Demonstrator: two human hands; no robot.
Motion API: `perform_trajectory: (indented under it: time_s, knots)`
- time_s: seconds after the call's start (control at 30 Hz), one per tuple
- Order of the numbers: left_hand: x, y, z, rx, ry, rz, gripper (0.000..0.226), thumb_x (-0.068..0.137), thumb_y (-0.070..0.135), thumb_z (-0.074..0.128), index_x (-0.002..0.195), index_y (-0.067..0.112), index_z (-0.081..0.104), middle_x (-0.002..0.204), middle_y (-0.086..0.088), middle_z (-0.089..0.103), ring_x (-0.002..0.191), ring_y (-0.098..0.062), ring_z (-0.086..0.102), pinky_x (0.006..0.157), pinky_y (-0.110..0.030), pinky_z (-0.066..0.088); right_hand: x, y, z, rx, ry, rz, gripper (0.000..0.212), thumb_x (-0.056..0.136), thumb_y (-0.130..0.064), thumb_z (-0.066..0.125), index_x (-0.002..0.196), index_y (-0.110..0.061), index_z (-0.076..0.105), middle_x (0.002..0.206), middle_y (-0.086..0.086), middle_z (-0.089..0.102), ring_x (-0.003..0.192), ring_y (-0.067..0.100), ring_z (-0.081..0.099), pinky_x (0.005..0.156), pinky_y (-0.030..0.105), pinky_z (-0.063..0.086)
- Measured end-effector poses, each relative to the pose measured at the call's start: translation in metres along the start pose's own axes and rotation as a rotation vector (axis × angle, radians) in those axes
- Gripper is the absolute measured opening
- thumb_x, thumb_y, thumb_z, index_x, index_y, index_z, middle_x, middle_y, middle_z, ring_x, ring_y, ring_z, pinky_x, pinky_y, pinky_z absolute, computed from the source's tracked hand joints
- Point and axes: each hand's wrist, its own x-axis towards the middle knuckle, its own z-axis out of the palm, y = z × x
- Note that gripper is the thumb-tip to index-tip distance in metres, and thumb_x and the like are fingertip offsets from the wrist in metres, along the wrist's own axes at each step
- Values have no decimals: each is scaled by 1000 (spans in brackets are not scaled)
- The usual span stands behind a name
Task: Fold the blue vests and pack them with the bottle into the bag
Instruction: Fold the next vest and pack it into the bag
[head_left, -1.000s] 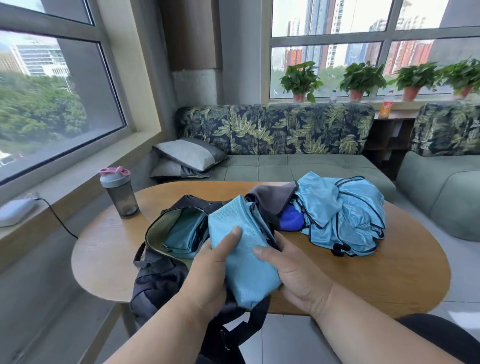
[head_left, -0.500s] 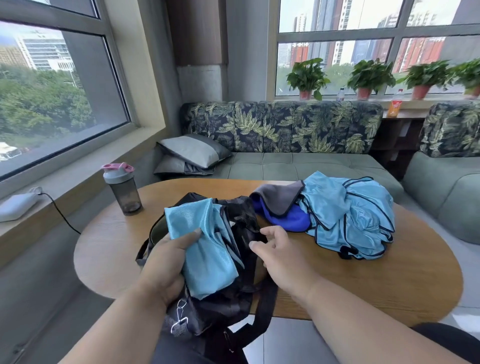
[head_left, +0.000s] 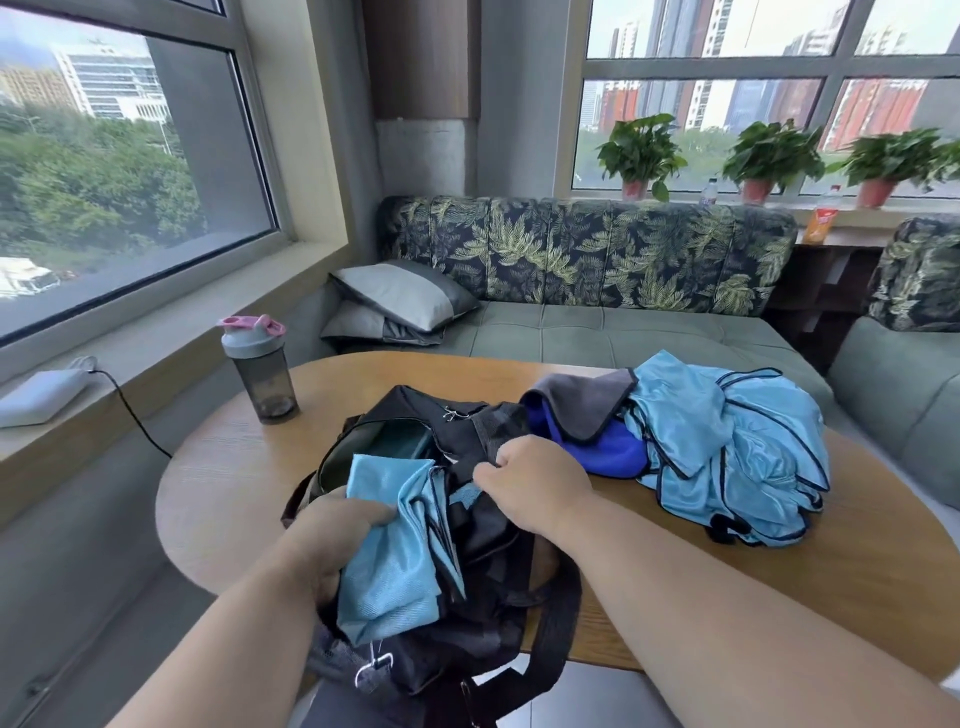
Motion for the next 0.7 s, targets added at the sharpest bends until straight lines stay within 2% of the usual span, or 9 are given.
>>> perform_trajectory:
  time_s: [0.13, 0.2, 0.27, 0.37, 0.43, 0.5, 0.6, 0.67, 0.7]
  knots:
    - [8, 13, 2, 193, -63, 51, 38, 73, 11, 78, 111, 8, 73, 96, -19, 80, 89, -43, 78, 90, -63, 61, 1, 3, 4, 278, 121, -111, 43, 94, -31, 58, 64, -16, 31, 58, -1, 30, 55, 16, 29, 56, 38, 25]
    - [19, 20, 7, 308, -127, 66, 46, 63, 15, 81, 107, 7, 73, 97, -17, 80, 90, -39, 78, 90, -59, 61, -2, 6, 5, 366, 213, -158, 43, 100, -32, 57, 68, -12, 35, 58, -2, 31, 55, 13, 30, 56, 37, 26]
    - [33, 28, 15, 384, -153, 54, 43, 65, 14, 80, 105, 3, 70, 97, -16, 77, 87, -33, 74, 88, -51, 62, -5, 6, 4, 413, 273, -200, 42, 104, -33, 54, 73, -9, 41, 59, -3, 35, 56, 11, 34, 56, 36, 29]
    - [60, 42, 27, 399, -188, -10, 54, 62, 7, 73, 114, -6, 67, 99, -28, 75, 83, -42, 74, 79, -62, 59, -8, 5, 2, 446, 230, -276, 41, 106, -34, 53, 73, -13, 43, 63, -3, 38, 60, 9, 39, 61, 40, 37]
    - [89, 48, 39, 382, -229, -32, 52, 64, 4, 70, 114, -11, 67, 100, -28, 75, 90, -46, 74, 85, -65, 58, -8, 7, 1, 448, 224, -288, 41, 107, -36, 53, 72, -16, 43, 63, -4, 40, 62, 10, 39, 65, 44, 40]
    - [74, 70, 56, 365, -261, -45, 43, 71, 1, 69, 112, -12, 68, 99, -26, 74, 88, -41, 71, 90, -63, 57, -6, 9, -1, 483, 228, -280, 42, 107, -37, 54, 73, -16, 44, 62, -6, 39, 62, 9, 38, 65, 45, 41]
    - [67, 89, 82, 308, -296, 8, 17, 96, 3, 59, 103, -6, 71, 100, -27, 76, 86, -38, 74, 84, -49, 60, -7, 7, -3, 521, 227, -263, 42, 107, -36, 55, 73, -15, 43, 61, -7, 37, 61, 8, 36, 62, 37, 37]
    - [67, 97, 97, 385, -279, 78, 24, 106, 13, 51, 91, 5, 68, 95, -20, 75, 84, -28, 71, 89, -36, 58, -7, 6, -6, 522, 226, -272, 41, 106, -36, 55, 73, -16, 43, 61, -6, 37, 61, 8, 36, 62, 36, 37]
    - [69, 98, 102, 465, -223, 138, 30, 109, 14, 48, 82, 12, 60, 85, -9, 67, 75, -17, 63, 82, -24, 56, -7, 6, -6, 521, 220, -274, 41, 106, -36, 55, 73, -16, 43, 61, -6, 38, 61, 8, 36, 62, 36, 37]
